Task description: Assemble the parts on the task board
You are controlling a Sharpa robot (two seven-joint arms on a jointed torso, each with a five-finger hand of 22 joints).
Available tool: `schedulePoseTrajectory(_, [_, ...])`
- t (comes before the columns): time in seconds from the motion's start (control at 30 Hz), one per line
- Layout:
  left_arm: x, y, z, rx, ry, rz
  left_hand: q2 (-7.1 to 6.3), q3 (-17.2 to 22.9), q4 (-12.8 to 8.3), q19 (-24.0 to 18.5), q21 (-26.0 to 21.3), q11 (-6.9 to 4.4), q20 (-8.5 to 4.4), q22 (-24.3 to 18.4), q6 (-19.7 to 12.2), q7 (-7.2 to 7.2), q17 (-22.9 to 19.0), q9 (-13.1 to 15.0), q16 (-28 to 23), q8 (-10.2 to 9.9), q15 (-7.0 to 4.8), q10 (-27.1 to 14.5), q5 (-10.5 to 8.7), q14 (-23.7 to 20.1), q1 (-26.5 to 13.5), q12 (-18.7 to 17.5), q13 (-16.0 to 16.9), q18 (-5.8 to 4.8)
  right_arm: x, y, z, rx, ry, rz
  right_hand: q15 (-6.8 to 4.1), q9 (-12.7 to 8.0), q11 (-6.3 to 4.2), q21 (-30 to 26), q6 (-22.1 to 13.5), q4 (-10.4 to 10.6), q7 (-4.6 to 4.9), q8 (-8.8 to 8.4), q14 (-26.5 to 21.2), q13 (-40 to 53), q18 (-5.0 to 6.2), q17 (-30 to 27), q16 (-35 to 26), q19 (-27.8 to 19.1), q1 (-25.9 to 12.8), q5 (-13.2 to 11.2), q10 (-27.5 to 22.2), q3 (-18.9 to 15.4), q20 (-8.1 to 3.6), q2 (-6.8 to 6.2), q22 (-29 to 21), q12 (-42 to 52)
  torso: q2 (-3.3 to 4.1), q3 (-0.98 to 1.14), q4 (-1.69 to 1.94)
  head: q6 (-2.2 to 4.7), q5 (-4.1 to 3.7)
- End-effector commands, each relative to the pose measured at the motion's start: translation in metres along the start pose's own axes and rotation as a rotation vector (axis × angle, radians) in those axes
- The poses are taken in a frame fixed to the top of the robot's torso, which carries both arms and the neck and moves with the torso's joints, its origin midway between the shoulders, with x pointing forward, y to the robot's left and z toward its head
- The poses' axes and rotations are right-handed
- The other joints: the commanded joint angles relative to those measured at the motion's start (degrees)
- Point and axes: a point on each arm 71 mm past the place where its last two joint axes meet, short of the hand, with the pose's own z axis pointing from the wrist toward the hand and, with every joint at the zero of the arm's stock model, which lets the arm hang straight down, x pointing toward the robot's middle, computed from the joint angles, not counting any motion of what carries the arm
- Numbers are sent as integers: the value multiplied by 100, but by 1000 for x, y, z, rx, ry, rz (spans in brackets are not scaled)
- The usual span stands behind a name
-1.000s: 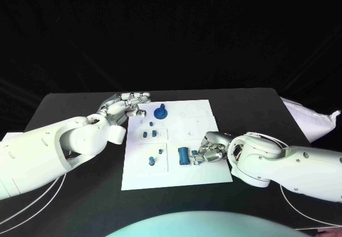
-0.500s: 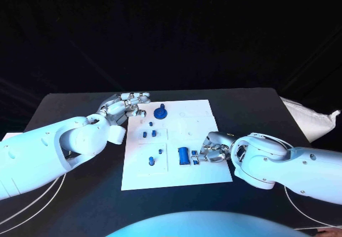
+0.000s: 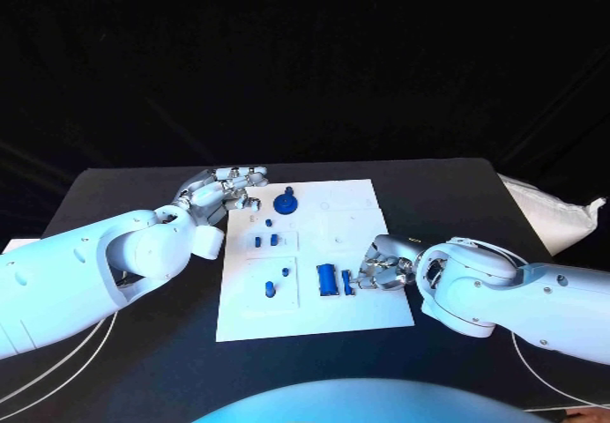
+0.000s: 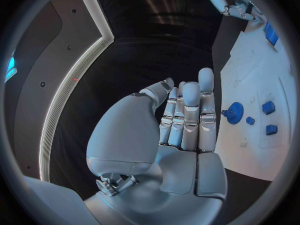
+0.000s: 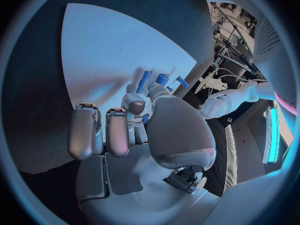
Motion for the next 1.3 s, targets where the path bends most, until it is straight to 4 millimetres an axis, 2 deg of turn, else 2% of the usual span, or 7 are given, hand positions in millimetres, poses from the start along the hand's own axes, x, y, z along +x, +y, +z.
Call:
schedulePoseTrajectory(0.03, [1,0,1,6,16,0,13,-23,-15,40,-23,1,9,-9,-43,-10,-5,-6,-24,35,3,-26,33,-47,36,33,9,59,-9,0,2,-85,-49,162,54,-20,43,-92,-109,-32,39,-60,308,-110,-45,-8,-106,-101,96,37,-92,-34,19,17,-146,-179,-23,-1,0,49,3])
schedulePoseTrajectory(0.27, [-4,2,4,18,-18,11,20,-89,30,-131,-168,25,40,-87,-83,11,-437,-16,-352,68,44,-92,24,-429,-42,94,6,48,-43,-10,16,-215,-110,485,147,-76,146,-672,-380,-273,169,-209,122,-942,117,-731,-744,-476,566,-109,-649,-31,110,173,-1030,-1413,-172,-22,19,201,-40])
schedulePoseTrajectory(0.43, [-15,2,5,36,-77,23,50,-103,11,-662,-593,68,100,-341,-108,23,-779,-24,-972,127,102,-154,17,-1038,-4,180,-5,38,-76,-21,35,-284,-178,702,259,-113,271,-2475,-592,-435,278,-296,-539,-1800,515,-2776,-2774,-1525,844,-407,-1256,56,206,287,-3466,-2504,-362,-50,11,373,-60])
schedulePoseTrajectory(0.67, [-27,2,12,62,-139,40,46,69,67,-1777,-1719,257,404,-1296,-413,128,-1849,-67,-3073,54,490,-465,17,-1721,-31,-45,-222,-32,-105,-29,67,-354,-216,894,586,-256,591,-4213,-894,-557,586,-380,-1230,-3520,535,-4399,-5260,-1855,1050,-610,-1760,374,499,349,-4654,-3938,-618,-60,31,564,-10])
schedulePoseTrajectory(1.07, [-40,5,36,94,-251,82,34,54,86,-2748,-1862,420,912,-2963,-598,146,-2725,-83,-4936,-128,803,-702,17,-1756,-53,-574,-236,74,-119,-39,111,-405,-278,1033,1005,-735,847,-6235,-1002,-1013,648,-403,-1886,-5416,533,-6073,-7359,-2156,939,-965,-1702,760,978,401,-5980,-4637,-873,-64,79,783,-22])
schedulePoseTrajectory(1.1, [-37,7,33,60,-207,69,557,-664,114,-4043,-2218,115,430,-3869,-2159,-230,-2879,-455,-5236,-321,525,-2342,-219,-3360,-2344,-811,-593,-293,-118,-40,109,-326,-288,936,453,-977,602,-6638,-2622,-1196,323,-763,-3867,-5640,155,-6423,-7496,-3994,-1348,-1227,-3568,447,624,325,-6144,-4791,-784,-64,56,711,-22])
schedulePoseTrajectory(1.3, [-34,9,29,71,-233,83,557,-1031,114,-4650,-2218,-24,218,-4392,-2908,-381,-3333,-455,-5458,-817,400,-3134,-311,-4069,-3447,-959,-593,-357,-114,-33,107,-333,-315,963,453,-1128,488,-6918,-3389,-1196,166,-763,-4770,-5854,85,-6687,-8011,-4816,-2467,-1370,-4407,311,474,325,-6286,-5200,-736,-26,-19,850,108])
